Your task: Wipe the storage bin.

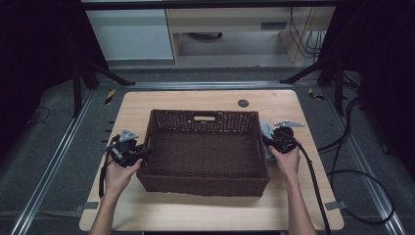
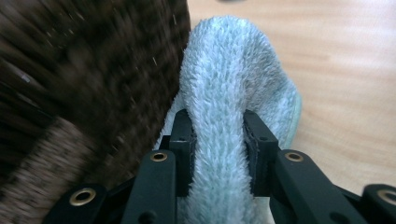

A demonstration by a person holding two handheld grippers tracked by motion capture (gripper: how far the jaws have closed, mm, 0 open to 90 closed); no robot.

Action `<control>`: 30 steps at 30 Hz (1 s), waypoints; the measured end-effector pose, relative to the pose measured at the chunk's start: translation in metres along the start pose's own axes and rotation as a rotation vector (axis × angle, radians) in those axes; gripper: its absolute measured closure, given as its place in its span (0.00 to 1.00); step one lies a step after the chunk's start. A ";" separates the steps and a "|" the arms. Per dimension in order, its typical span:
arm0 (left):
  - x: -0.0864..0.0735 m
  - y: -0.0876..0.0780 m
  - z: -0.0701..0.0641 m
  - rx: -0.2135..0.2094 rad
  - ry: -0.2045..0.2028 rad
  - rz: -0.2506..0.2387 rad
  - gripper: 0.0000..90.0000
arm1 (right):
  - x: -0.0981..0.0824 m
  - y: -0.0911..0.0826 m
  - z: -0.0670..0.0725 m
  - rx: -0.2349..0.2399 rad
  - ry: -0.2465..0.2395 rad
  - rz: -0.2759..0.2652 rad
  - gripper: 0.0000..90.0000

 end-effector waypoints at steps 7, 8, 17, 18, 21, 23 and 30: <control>0.000 0.000 0.000 -0.002 -0.008 -0.004 0.74 | 0.003 0.000 0.002 0.038 0.025 -0.017 0.78; 0.000 0.000 0.000 -0.002 -0.009 -0.003 0.74 | 0.005 -0.004 0.002 0.054 0.033 -0.040 0.78; 0.000 0.000 0.000 0.001 -0.020 -0.004 0.75 | 0.040 -0.048 0.005 0.099 0.023 -0.224 0.78; 0.000 0.000 0.000 0.001 -0.020 -0.003 0.75 | 0.040 -0.047 0.005 0.092 0.018 -0.212 0.78; 0.000 0.000 -0.001 0.002 -0.027 -0.005 0.75 | 0.037 -0.043 0.005 0.082 0.012 -0.180 0.78; 0.000 0.000 -0.001 0.005 -0.030 -0.004 0.75 | 0.031 -0.037 0.003 0.083 0.024 -0.154 0.78; 0.000 0.000 -0.001 0.013 -0.037 -0.008 0.76 | 0.004 -0.008 0.001 0.055 0.001 -0.012 0.78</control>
Point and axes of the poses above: each handheld gripper's, and its own axes: y roughly forward along the jaws, x roughly out of its top, z roughly to its left, the point moved 5 cm from there along y, roughly forward along the jaws, and after that the axes turned 5 degrees about z, right-handed, at the moved point
